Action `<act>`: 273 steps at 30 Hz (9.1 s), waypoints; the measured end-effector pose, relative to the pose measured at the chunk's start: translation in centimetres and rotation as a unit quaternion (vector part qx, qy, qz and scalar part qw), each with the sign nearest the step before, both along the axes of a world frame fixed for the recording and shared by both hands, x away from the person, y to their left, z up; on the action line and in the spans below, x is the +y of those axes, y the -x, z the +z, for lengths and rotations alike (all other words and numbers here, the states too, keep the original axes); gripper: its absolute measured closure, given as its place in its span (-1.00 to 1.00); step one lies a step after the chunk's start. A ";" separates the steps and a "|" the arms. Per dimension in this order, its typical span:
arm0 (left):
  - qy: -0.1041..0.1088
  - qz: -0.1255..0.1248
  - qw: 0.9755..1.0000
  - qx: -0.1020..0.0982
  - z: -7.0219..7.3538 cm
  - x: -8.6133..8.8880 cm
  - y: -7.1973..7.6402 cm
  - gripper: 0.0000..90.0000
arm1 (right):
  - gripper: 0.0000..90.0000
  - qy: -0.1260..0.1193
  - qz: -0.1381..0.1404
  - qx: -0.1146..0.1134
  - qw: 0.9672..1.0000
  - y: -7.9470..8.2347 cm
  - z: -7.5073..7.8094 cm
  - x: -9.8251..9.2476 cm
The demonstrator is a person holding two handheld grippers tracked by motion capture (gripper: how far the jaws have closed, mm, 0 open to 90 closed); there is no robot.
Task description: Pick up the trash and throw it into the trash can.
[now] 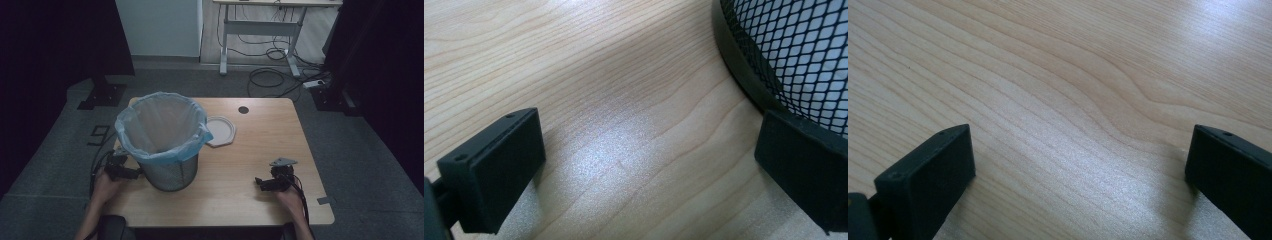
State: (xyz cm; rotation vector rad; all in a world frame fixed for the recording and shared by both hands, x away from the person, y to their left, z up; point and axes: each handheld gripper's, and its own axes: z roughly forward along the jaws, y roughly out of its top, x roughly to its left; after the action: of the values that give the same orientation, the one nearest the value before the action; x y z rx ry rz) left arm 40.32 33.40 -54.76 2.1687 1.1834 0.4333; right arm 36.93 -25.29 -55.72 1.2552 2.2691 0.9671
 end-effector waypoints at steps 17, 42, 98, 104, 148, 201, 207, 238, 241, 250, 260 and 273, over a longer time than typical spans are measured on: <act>0.000 0.000 1.000 0.000 0.0 0.0 0.0 -1.00 | -0.88 0.012 0.005 0.007 1.000 -2.1 2.7 1.6; 0.000 0.000 1.000 0.000 0.0 0.0 0.0 -1.00 | -0.71 0.013 0.013 0.007 1.000 -10.3 4.9 7.1; 0.000 0.001 1.000 0.000 0.0 0.0 -0.2 -1.00 | 0.80 -0.011 -0.010 0.066 0.998 -16.2 8.1 10.8; 0.000 0.001 1.000 0.000 0.0 0.0 -0.2 -1.00 | 0.83 -0.012 0.009 0.065 0.998 -15.0 10.2 10.2; 0.000 0.004 1.000 0.000 0.0 0.0 -0.2 -1.00 | 0.86 -0.053 0.057 0.045 0.996 -10.2 25.7 8.3; 0.000 0.003 1.000 0.000 0.0 0.0 -0.2 -1.00 | 0.86 -0.081 0.100 -0.017 0.992 -9.6 39.5 14.4; 0.001 0.003 1.000 0.000 0.0 0.0 -0.2 -1.00 | 0.86 -0.081 0.123 -0.014 0.989 -9.7 38.8 16.6; 0.001 0.003 1.000 0.000 0.0 0.0 -0.2 -1.00 | 0.85 -0.026 0.211 -0.001 0.977 -9.6 29.3 26.6; 0.000 0.003 1.000 0.000 0.0 0.0 -0.2 -1.00 | 0.85 -0.015 0.219 -0.003 0.976 -9.2 28.0 27.1; 0.001 0.003 1.000 0.000 0.0 0.0 -0.2 -1.00 | 0.83 0.022 0.234 0.000 0.972 -8.6 25.6 27.8; 0.000 0.002 1.000 0.000 0.0 0.0 -0.2 -1.00 | -0.20 0.048 0.256 -0.029 0.965 -8.0 25.7 28.0; 0.000 0.002 1.000 0.000 0.0 0.0 -0.2 -1.00 | -0.99 0.008 0.243 -0.022 0.970 -8.6 27.3 25.3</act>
State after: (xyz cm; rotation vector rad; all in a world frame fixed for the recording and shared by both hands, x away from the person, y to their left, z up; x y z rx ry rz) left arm 40.55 33.36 -54.76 2.1662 1.1888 0.4339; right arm 45.50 -0.03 -28.39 0.6651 2.5991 1.1167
